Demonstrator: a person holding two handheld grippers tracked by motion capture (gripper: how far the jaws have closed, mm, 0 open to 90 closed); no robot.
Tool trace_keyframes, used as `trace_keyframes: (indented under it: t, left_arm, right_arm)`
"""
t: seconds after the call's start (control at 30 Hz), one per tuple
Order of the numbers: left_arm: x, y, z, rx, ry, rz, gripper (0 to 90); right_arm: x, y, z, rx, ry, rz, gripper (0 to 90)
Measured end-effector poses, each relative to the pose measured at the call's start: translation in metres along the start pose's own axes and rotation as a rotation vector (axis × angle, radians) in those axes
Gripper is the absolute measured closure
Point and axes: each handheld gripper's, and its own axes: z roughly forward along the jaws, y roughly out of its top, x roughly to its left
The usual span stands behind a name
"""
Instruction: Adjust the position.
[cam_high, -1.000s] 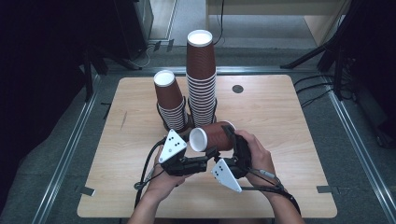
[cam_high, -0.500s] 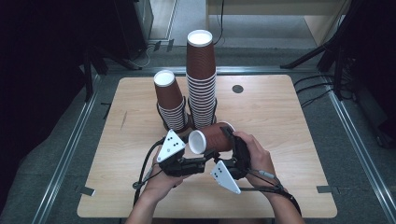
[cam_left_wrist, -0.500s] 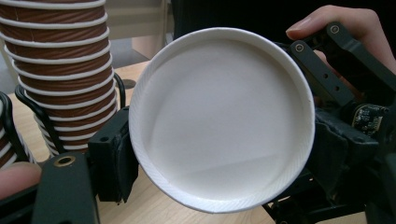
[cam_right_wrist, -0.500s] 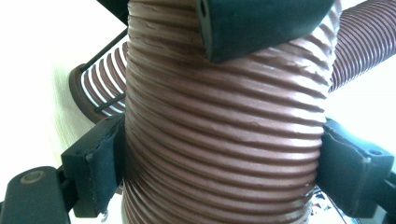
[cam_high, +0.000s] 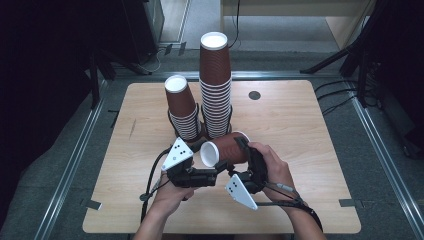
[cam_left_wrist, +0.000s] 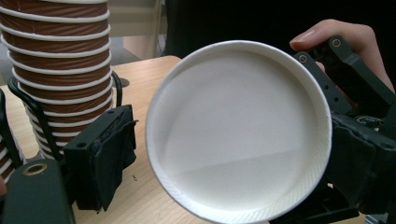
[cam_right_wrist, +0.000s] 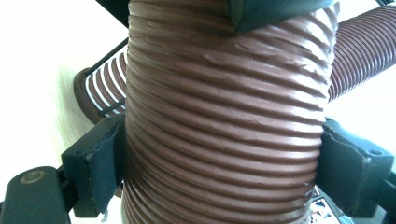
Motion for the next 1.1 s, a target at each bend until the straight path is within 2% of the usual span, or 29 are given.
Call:
trace_keyframes:
  t: [0.17,0.4,0.47,0.53,0.7,0.77,0.83,1.0,1.1]
  left_arm:
    - [-0.003,-0.001,0.0,0.005,0.011,0.027,19.4]
    - [-0.003,-0.002,0.0,0.004,-0.001,0.034,21.7]
    - [-0.002,-0.002,0.0,0.013,-0.004,0.031,21.8]
    - [-0.002,-0.003,0.0,0.014,0.014,0.035,21.9]
    - [0.001,-0.004,-0.002,0.005,0.035,0.031,22.5]
    - [0.002,-0.005,-0.003,0.0,0.035,0.031,22.6]
    - [0.002,-0.006,-0.004,-0.006,0.038,0.03,22.7]
    - [0.007,-0.011,-0.007,-0.029,0.046,0.015,22.9]
    - [0.01,-0.015,-0.009,-0.042,0.048,0.016,22.9]
  right_arm:
    - [0.003,0.0,0.001,0.001,0.011,-0.021,12.3]
    - [0.003,-0.001,0.001,0.006,0.018,-0.01,11.2]
    - [0.004,0.0,0.0,0.014,0.025,0.01,10.2]
    - [0.005,-0.001,0.0,0.015,0.033,0.028,8.7]
    - [0.002,0.0,-0.003,0.007,0.059,0.067,1.6]
    - [0.001,0.0,-0.005,-0.004,0.074,0.094,1.0]
    - [-0.001,-0.001,-0.006,-0.008,0.072,0.099,0.5]
    - [0.0,-0.006,-0.012,0.02,0.077,0.132,0.5]
    - [0.001,-0.011,-0.016,0.041,0.085,0.179,0.5]
